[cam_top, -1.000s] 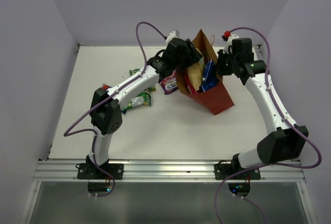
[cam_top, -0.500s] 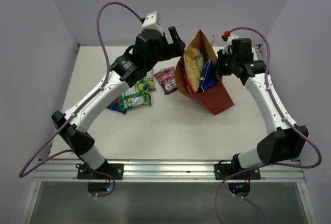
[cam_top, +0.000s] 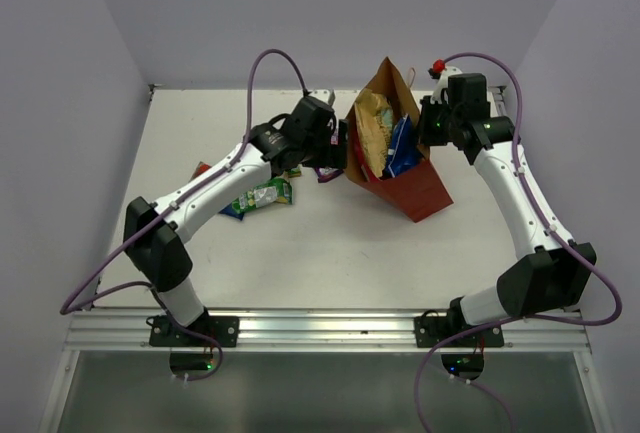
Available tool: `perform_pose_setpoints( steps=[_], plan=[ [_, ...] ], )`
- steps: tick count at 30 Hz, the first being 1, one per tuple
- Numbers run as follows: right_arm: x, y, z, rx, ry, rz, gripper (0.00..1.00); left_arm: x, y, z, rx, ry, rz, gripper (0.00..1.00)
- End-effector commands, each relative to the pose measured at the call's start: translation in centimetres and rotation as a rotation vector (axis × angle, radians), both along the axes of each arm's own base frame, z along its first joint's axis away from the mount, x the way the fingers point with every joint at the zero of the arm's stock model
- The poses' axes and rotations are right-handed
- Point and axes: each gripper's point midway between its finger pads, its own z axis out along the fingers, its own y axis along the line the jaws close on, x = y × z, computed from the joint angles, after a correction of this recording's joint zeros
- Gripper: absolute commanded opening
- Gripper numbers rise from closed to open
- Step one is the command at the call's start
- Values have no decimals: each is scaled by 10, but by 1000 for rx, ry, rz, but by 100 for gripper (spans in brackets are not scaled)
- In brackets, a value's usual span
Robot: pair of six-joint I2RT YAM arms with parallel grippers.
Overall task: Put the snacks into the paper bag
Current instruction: Place the snack in the paper bag.
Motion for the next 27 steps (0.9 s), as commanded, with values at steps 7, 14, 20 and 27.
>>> perform_pose_setpoints(
  steps=[7,14,20,27],
  plan=[
    [3,6,17,34,-57,12,0,27,-34,-12,-80,-7,-15,75],
    [3,3,21,21,-62,-3,0,42,-38,27,-120,-78,1,0],
    [-4,-4,33,26,-48,-63,0,29,-50,132,-267,-221,-109,0],
    [-11,-4,-5,35,71,-96,0,19,-57,87,-224,-115,-161,0]
  ],
)
